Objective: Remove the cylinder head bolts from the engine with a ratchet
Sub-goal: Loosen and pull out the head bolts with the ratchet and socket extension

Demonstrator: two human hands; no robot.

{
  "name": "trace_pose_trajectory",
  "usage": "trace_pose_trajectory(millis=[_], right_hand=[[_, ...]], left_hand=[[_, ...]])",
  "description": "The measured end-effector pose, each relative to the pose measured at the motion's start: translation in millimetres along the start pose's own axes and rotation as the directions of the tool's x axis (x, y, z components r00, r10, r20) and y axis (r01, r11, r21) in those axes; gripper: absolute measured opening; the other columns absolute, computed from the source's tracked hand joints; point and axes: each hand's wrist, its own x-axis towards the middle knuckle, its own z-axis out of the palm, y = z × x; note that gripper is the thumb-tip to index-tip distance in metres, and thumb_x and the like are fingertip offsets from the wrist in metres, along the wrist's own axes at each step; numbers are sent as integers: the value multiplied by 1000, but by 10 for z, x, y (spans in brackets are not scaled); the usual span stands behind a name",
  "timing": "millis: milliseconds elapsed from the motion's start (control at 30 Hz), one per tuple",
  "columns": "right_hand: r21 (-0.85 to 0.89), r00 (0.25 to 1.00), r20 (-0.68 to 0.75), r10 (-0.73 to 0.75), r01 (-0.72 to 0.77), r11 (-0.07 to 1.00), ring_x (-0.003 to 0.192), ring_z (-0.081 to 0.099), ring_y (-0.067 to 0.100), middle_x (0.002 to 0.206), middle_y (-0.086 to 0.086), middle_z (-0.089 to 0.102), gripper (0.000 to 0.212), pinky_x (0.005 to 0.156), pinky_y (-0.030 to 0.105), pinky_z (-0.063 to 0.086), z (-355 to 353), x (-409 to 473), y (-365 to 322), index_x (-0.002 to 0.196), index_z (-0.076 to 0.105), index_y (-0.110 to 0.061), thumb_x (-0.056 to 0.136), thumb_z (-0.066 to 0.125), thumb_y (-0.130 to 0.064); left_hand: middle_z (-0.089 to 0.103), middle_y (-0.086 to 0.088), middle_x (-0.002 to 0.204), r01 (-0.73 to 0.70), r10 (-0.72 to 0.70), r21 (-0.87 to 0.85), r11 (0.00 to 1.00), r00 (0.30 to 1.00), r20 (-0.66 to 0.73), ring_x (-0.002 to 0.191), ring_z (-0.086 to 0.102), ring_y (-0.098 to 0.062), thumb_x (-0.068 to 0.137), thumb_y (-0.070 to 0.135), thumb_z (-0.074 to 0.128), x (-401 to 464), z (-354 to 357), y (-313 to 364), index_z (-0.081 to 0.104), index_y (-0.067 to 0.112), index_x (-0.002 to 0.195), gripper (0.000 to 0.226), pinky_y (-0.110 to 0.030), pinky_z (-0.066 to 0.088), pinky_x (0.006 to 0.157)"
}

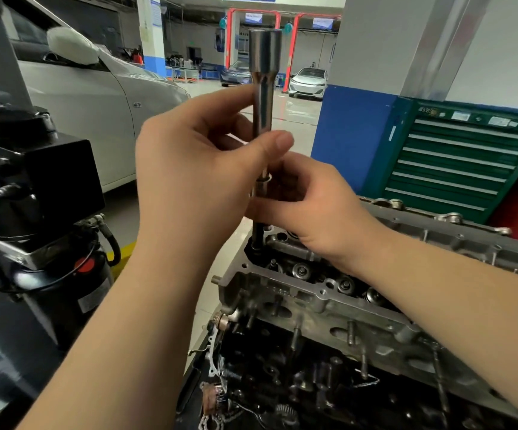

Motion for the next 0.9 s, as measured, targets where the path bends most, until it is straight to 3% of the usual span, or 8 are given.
trace_pose_trajectory(millis=[167, 333, 433, 533, 633, 733, 833, 900], right_hand=[[147, 992, 123, 8, -26, 989, 102, 76, 25, 109, 7, 78, 23, 92, 33, 59, -57, -60, 0, 122, 70, -11, 100, 63, -8], [72, 1000, -16, 23, -21, 997, 92, 77, 29, 93, 9, 77, 27, 88, 51, 62, -47, -29, -3, 95, 72, -18, 75, 88, -14], [-13, 997, -79, 10, -11, 1000, 90, 74, 31, 94, 10, 74, 45, 85, 58, 59, 3, -6, -5, 103, 68, -11, 68, 92, -26], [-68, 998, -57, 14, -18, 998, 86, 74, 26, 90, 1, 75, 39, 82, 57, 59, 3, 1, -35, 105, 72, -19, 72, 92, -28], [14, 999, 41, 15, -16, 1000, 92, 76, 26, 96, 0, 77, 18, 89, 55, 60, -30, -29, -40, 109, 75, -18, 91, 78, -21], [104, 992, 127, 28, -42, 994, 105, 75, 28, 110, 9, 77, 22, 99, 45, 58, -47, -78, -17, 123, 69, -7, 102, 62, -10], [83, 992, 122, 39, -49, 995, 97, 77, 27, 103, 9, 79, 21, 94, 43, 61, -43, -71, -24, 112, 69, -12, 92, 72, -11], [15, 1000, 19, 20, -20, 1000, 91, 77, 26, 93, 5, 78, 28, 90, 51, 61, -38, -48, -25, 99, 69, -17, 76, 86, -17]], left_hand=[[75, 6, 80, -22, 22, 62, 998, 1000, -11, 71, 67, -8, 83, 20, 84, -15, -19, 37, 80, 26, 98, 17, -28, 58, 71], [80, -4, 92, -11, 16, -37, 999, 991, 132, 87, 77, -24, 92, 9, 72, -27, -18, 56, 75, 28, 112, 28, -45, 63, 83], [80, -2, 95, -7, 24, -100, 995, 986, 163, 90, 77, -18, 92, 11, 75, -37, -22, 68, 63, 35, 125, 43, -38, 63, 86], [74, 3, 89, -47, 46, 9, 999, 994, 95, 77, 71, -6, 81, 18, 87, -1, -33, 66, 66, 36, 109, 40, -25, 58, 73], [74, 1, 81, -13, 13, 6, 1000, 999, 41, 67, 69, -9, 78, 17, 89, 18, -53, 64, 69, 41, 101, 39, -27, 56, 63], [76, 3, 81, -33, 31, 61, 998, 999, 33, 71, 74, -13, 82, 20, 86, 20, -72, 63, 74, 31, 114, 36, -35, 62, 69], [78, 1, 87, -62, 58, 54, 997, 996, 69, 76, 77, -18, 87, 13, 80, 33, -94, 31, 73, 26, 122, 38, -43, 63, 74], [80, 0, 94, -60, 62, -18, 998, 988, 141, 83, 78, -19, 91, 3, 72, 11, -93, 13, 67, 25, 131, 45, -43, 63, 79]])
